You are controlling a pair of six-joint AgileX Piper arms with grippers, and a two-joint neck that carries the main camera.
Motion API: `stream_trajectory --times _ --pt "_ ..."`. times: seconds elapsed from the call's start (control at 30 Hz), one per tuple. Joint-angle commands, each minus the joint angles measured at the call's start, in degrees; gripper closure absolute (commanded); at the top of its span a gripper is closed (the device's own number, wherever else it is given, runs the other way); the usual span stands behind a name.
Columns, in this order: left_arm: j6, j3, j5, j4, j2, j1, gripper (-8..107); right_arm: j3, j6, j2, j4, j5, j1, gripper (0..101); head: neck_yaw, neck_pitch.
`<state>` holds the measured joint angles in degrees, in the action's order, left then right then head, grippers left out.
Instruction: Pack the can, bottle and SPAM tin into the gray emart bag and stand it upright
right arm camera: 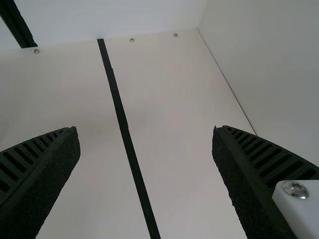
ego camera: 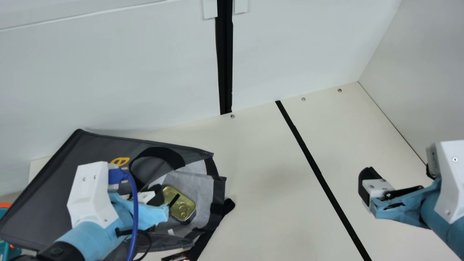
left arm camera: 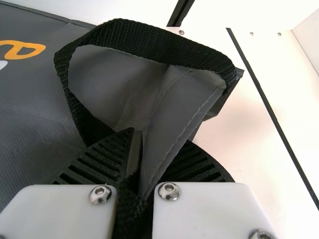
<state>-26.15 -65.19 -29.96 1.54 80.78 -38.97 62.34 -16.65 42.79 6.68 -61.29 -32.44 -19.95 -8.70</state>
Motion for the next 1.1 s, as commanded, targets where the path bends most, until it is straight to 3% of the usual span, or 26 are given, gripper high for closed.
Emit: stream_trajectory --times 0.0,0.33,0.6,1.07 --pt "0.0 0.0 0.0 0.0 0.0 0.0 107 1.01 1.38 -0.21 -0.71 -1.79 -0.07 6 -0.05 -1.3" --pt "0.0 0.0 0.0 0.0 0.0 0.0 107 4.33 8.38 -1.98 -5.57 -8.61 2.8 6 -0.05 -1.3" --pt "0.0 0.0 0.0 0.0 0.0 0.0 107 1.84 13.62 -2.78 -8.93 -8.61 6.38 6 -0.05 -1.3" --pt "0.0 0.0 0.0 0.0 0.0 0.0 107 -0.76 15.11 -3.6 -8.33 -8.61 5.46 6 -0.05 -1.3"
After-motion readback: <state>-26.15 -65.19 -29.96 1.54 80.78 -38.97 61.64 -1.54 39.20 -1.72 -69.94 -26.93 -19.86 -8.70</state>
